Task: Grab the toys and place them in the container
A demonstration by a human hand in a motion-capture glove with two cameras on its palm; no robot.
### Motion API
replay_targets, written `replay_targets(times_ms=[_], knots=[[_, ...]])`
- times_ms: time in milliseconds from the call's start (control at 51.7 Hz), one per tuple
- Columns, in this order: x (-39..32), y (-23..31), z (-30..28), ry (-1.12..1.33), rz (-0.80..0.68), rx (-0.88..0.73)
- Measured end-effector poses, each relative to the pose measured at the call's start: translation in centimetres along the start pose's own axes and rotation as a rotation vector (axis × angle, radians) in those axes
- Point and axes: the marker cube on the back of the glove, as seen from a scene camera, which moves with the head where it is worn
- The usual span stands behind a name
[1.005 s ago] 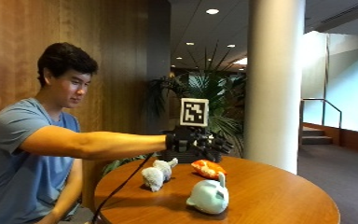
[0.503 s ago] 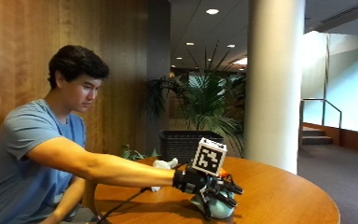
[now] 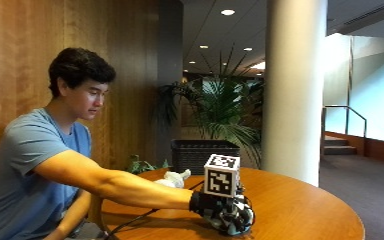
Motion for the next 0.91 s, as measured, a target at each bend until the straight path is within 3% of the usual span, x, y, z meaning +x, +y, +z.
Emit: replay_targets(times_ms=[213,367,580,657,735,909], knots=[[-2.4,1.0,-0.5,0.198,0.014,0.063],[-4.0,2.5,-3.5,0.149,0.003,0.027],[-7.1,5.4,-13.4,0.156,0.047,0.144],[-8.7,7.3,-16.8,0.18,-0.083,0.183],[-10.4,8.5,-20.6,0.203,0.015,0.254],[-14.5,11.3,-27.2,0.219,0.014,0.353]])
